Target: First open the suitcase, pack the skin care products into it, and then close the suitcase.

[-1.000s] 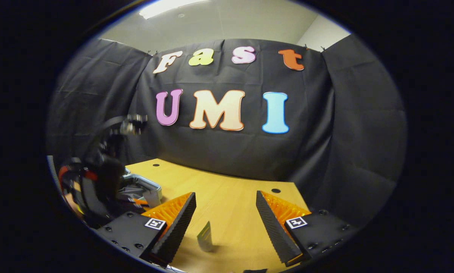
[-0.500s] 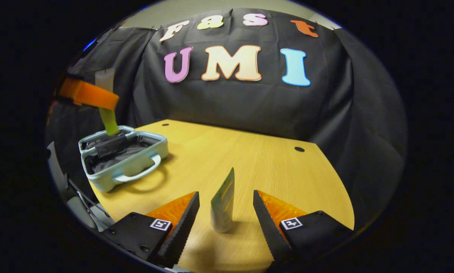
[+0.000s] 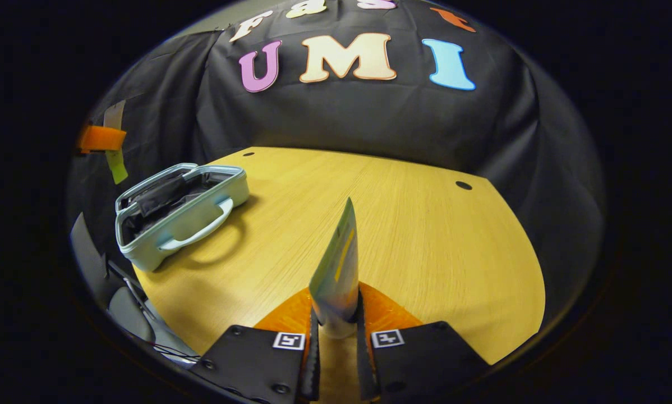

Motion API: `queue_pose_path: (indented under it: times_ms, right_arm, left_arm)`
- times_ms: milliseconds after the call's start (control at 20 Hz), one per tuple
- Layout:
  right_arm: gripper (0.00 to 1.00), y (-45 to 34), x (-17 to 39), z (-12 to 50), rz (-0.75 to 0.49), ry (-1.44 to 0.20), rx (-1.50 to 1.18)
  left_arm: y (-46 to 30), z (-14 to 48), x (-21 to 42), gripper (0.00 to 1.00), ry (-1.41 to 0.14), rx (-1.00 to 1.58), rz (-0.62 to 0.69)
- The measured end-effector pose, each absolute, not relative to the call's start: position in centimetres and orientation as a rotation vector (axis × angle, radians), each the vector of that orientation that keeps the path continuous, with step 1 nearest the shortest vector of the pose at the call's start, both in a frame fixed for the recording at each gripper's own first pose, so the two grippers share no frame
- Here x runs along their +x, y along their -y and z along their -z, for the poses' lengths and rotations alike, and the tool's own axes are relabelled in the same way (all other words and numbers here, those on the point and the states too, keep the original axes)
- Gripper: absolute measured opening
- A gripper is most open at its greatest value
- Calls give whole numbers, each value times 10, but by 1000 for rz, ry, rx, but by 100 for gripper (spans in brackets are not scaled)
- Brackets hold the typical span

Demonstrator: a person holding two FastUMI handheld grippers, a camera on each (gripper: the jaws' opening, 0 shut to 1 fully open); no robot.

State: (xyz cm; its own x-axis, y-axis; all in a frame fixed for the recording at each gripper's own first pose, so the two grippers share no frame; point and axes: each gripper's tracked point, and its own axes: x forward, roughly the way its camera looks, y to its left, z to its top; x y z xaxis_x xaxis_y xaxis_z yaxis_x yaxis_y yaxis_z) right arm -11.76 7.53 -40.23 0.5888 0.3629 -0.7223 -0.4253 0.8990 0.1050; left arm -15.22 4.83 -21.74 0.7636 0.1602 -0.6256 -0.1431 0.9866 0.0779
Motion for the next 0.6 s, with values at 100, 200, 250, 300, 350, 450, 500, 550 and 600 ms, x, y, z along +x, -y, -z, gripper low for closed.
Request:
queue_pose_path:
  times_ms: [100, 200, 250, 300, 350, 450, 500, 550, 600]
  right_arm:
    - [24, -83, -114, 387, -479, -834, -61]
    - [24, -97, -112, 373, -496, -851, -48]
    - [28, -106, -109, 361, -501, -852, -35]
    - [24, -119, -108, 351, -506, -849, -15]
    - [27, -133, -109, 340, -517, -851, -2]
    - [28, -166, -113, 325, -525, -871, 21]
    - [28, -184, -116, 319, -533, -883, 40]
    - [27, -204, -118, 313, -545, -893, 56]
    - [27, -223, -122, 309, -555, -901, 62]
  left_arm:
    - [-70, 229, -158, 7, -736, 28, -199]
    - [-92, 245, -163, 7, -792, 29, -210]
    - [-104, 256, -165, 7, -829, 33, -205]
    - [-113, 267, -165, 7, -858, 38, -196]
    - [-122, 278, -167, 7, -895, 47, -186]
    - [-140, 300, -171, 7, -981, 43, -162]
    - [-147, 312, -173, 7, -1013, 31, -144]
    - [-155, 321, -173, 7, -1040, 20, -128]
    - [-162, 330, -174, 7, -1071, 15, -113]
